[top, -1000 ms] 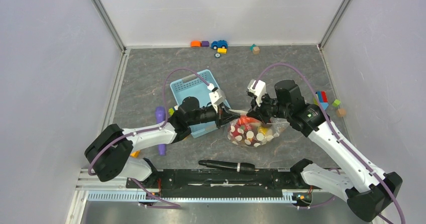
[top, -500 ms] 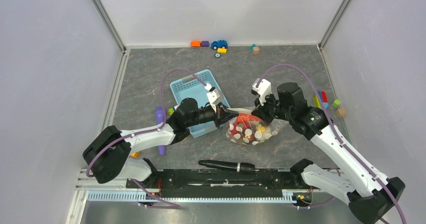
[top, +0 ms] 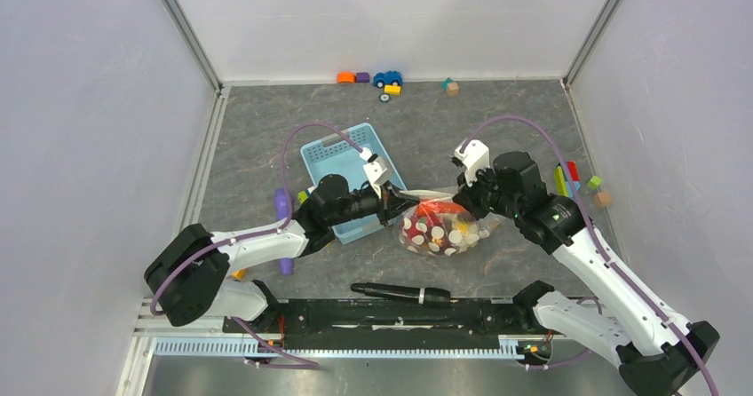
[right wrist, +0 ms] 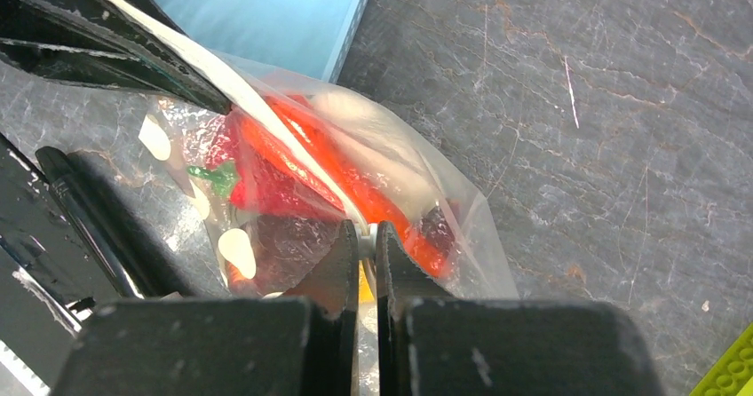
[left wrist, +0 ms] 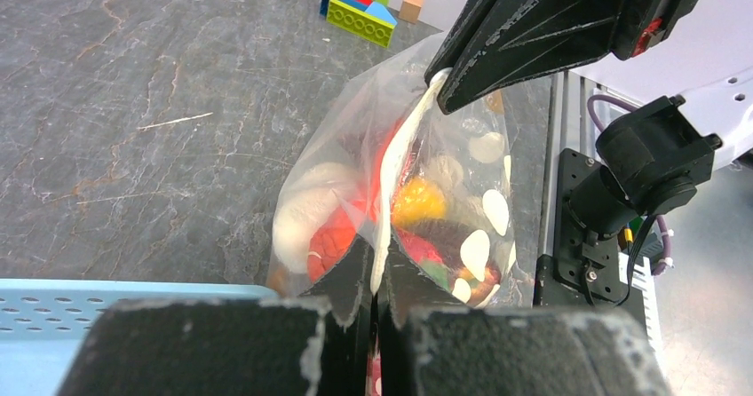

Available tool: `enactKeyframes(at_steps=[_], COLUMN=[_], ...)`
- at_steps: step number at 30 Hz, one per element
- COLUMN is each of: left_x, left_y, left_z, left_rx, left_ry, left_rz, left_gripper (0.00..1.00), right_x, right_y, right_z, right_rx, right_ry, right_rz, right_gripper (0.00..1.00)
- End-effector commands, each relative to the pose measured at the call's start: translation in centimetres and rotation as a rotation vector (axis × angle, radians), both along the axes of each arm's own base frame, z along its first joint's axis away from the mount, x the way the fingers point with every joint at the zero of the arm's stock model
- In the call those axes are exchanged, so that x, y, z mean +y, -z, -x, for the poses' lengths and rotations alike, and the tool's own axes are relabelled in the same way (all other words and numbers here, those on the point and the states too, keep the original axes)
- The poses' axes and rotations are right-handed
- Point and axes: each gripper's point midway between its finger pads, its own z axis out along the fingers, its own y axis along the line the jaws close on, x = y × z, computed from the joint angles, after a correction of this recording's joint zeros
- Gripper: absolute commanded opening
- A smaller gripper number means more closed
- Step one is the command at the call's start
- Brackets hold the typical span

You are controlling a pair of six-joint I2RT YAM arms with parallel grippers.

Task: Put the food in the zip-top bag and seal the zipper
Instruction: Zip the zipper food storage bag at the center of the board.

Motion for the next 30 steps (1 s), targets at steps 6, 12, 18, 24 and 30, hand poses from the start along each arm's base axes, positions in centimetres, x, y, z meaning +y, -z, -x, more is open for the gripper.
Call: enactKeyframes(at_steps=[6, 12, 18, 24, 30], left_x=[1.3, 1.5, 2.0, 2.6, 3.2], left_y=[0.0, 0.4, 0.7, 1.0, 1.3], left_z=[-1.0, -1.2, -1.7, -2.2, -2.6], left_rx=[-0.013, -0.01, -0.02, -0.03, -0.037], left_ry=[-0.074, -0.09, -0.127, -0.166, -0.202], left_rz=[-0.014, -0.026, -0.045, -0.065, -0.088], left_gripper=[0.02, 0.02, 0.02, 0.02, 0.02], right_x=[-4.1, -4.6, -5.8, -6.2, -6.8], right_y=[0.7, 0.7, 1.4, 1.5, 1.1], right_z=[-0.9, -1.2, -1.6, -1.6, -1.5], right_rx=[-0.026, -0.03, -0.01, -0.004, -0.018], right_ry=[0.223, 0.262, 0.329, 0.346, 0.367], right_rz=[0.084, 0.097, 0.152, 0.169, 0.182], right_gripper=[0.0, 0.0, 0.0, 0.0, 0.0])
